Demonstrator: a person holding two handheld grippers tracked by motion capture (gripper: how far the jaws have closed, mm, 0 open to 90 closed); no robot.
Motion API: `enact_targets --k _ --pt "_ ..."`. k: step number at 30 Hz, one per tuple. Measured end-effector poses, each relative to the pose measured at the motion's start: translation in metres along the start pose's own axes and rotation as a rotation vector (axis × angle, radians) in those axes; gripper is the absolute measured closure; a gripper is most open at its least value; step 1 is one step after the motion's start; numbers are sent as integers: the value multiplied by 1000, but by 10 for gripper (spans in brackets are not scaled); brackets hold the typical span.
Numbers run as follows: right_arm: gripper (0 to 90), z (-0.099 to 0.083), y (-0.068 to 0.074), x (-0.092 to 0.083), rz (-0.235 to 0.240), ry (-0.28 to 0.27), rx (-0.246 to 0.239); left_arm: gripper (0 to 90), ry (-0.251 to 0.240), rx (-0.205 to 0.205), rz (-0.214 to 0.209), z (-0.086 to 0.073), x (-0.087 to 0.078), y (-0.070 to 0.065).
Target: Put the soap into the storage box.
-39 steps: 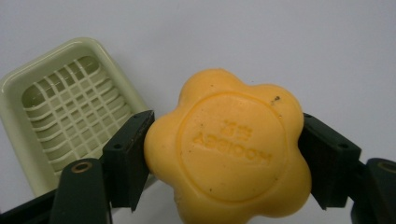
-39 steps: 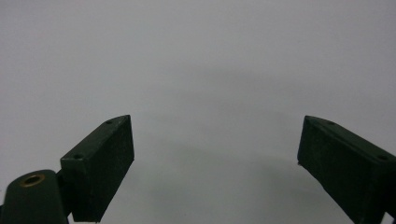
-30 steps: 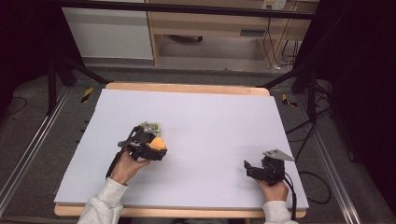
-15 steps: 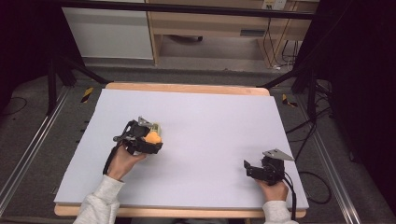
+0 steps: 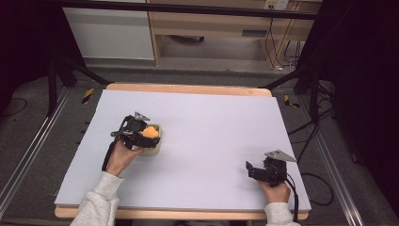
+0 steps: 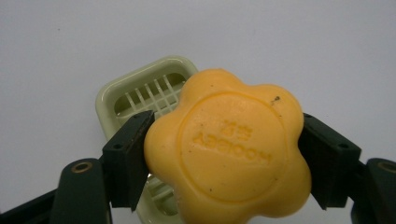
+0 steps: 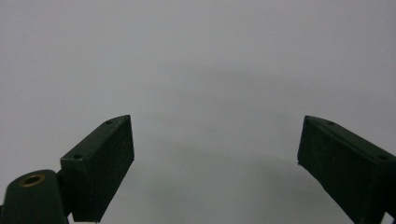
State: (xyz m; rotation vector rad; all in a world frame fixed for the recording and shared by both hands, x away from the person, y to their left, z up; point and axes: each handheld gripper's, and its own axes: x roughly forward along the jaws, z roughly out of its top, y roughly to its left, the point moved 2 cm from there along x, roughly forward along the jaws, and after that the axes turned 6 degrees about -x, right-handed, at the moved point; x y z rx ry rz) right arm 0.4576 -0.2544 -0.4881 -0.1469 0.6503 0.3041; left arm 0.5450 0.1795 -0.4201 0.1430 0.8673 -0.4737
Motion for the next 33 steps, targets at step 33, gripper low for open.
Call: enact_targets --k 33 --pt "112 0 1 0 3 3 -6 265 45 -44 24 0 29 20"
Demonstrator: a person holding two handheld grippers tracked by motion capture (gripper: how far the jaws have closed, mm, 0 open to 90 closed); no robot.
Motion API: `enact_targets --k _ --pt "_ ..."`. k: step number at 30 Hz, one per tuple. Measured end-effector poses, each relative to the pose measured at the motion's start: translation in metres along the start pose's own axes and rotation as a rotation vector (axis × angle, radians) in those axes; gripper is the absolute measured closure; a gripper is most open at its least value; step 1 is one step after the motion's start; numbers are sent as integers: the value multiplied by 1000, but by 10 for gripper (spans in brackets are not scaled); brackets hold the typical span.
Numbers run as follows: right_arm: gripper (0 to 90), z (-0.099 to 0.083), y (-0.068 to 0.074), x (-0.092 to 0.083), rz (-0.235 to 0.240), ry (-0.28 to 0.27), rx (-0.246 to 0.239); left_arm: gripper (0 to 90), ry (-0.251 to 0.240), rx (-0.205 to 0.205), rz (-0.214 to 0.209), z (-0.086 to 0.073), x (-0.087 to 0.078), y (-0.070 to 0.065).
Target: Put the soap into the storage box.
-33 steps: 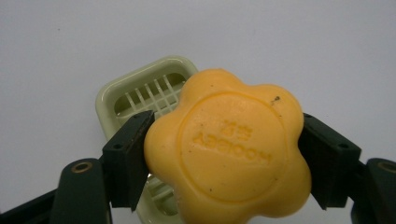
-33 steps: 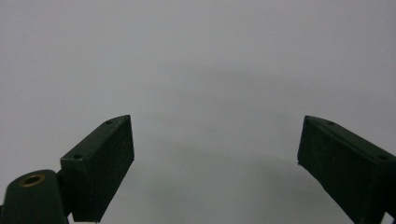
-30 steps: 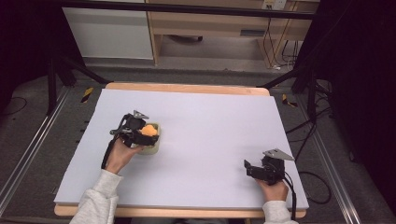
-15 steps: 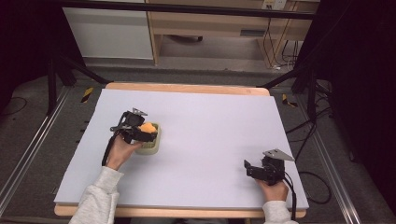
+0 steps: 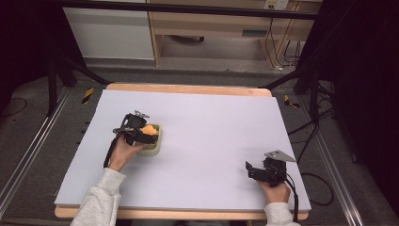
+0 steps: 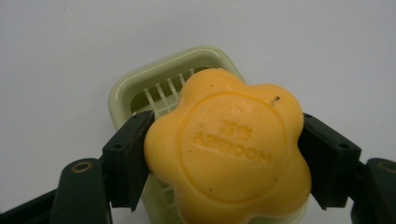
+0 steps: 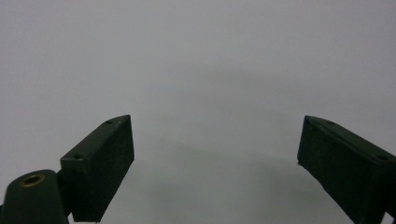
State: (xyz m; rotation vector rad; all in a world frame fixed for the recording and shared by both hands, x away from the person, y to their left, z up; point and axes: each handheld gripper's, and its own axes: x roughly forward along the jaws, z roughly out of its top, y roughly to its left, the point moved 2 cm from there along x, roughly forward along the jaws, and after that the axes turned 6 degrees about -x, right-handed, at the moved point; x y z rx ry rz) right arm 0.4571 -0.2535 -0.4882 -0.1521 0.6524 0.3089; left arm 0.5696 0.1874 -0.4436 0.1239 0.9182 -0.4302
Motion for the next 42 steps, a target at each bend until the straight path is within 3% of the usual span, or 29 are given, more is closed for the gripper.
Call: enact_targets --k 27,42 --pt "112 0 0 0 2 3 0 264 28 7 7 -5 9 -1" --pt "112 -1 0 1 5 8 -2 262 35 -10 5 -7 12 1"
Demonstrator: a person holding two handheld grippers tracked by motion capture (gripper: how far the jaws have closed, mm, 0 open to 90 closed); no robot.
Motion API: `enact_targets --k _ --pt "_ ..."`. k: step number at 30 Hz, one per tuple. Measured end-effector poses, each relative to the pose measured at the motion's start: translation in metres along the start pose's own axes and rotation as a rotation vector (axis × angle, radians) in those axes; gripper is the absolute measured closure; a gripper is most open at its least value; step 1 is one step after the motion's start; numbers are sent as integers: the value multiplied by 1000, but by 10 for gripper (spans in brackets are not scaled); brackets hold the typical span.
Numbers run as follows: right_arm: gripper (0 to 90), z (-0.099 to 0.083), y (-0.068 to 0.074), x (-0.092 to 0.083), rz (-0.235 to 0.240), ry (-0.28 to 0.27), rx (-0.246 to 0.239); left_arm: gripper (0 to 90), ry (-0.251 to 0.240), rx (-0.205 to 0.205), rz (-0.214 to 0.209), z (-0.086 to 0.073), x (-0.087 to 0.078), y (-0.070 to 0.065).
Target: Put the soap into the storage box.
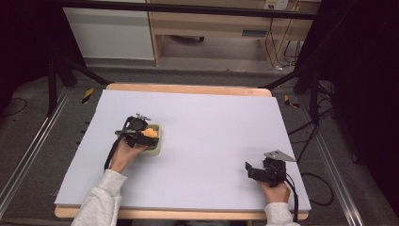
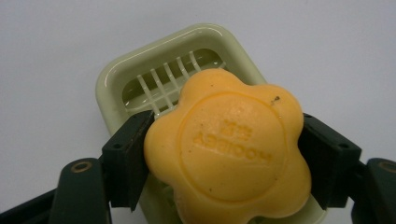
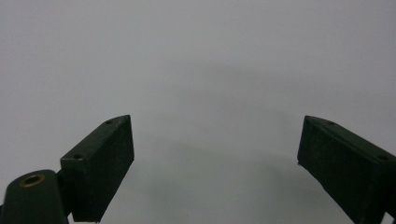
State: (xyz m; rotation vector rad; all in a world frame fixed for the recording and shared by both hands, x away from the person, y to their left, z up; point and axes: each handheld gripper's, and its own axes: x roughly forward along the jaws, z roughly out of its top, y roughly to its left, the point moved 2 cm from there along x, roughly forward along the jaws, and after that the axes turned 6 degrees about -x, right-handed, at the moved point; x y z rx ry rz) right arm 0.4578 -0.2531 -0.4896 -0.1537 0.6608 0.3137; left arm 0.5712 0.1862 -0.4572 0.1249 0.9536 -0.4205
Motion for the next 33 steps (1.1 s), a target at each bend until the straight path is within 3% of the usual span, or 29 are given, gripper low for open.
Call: enact_targets --k 13,22,33 --pt "110 0 0 0 4 0 -1 255 3 0 2 1 -1 0" --pt "110 0 1 -1 8 0 6 260 -75 -20 1 3 -15 2" --pt "110 0 -1 -1 -2 -2 8 277 -141 29 -4 1 -32 -10"
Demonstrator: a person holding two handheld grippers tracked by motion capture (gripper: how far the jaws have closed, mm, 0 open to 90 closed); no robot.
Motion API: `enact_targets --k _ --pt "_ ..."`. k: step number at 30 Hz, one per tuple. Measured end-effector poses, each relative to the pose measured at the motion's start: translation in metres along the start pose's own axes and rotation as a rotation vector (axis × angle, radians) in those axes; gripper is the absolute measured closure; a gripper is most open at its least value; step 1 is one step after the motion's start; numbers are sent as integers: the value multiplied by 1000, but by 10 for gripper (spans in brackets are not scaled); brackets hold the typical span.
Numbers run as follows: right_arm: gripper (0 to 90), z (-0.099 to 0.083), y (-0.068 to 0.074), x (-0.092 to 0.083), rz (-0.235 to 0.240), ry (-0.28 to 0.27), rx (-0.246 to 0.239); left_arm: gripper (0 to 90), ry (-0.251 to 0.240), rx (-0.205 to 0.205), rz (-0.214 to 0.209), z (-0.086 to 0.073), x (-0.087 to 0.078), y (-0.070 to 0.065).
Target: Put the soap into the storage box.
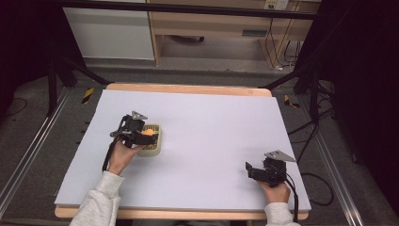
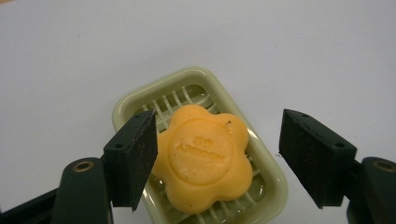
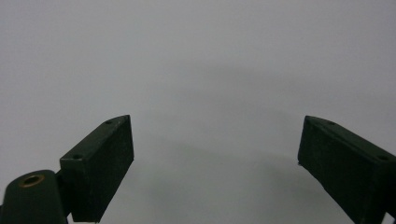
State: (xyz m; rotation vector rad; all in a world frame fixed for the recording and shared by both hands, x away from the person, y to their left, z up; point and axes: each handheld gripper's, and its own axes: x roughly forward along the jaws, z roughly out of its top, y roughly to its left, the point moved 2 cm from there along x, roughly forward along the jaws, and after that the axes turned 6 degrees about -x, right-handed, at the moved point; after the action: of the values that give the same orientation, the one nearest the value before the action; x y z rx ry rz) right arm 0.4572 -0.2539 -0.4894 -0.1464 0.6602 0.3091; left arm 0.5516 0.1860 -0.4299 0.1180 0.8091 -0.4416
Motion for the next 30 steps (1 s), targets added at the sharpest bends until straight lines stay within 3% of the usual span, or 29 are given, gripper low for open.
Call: enact_targets --k 5,20,30 --pt "110 0 -1 -1 -1 -5 -4 294 -43 22 -4 -7 -8 -7" --pt "110 -2 0 -3 -3 -3 0 308 -176 0 7 -30 -30 -5" --pt "110 -2 0 -5 -7 -6 -9 295 -159 -12 37 -58 -40 2"
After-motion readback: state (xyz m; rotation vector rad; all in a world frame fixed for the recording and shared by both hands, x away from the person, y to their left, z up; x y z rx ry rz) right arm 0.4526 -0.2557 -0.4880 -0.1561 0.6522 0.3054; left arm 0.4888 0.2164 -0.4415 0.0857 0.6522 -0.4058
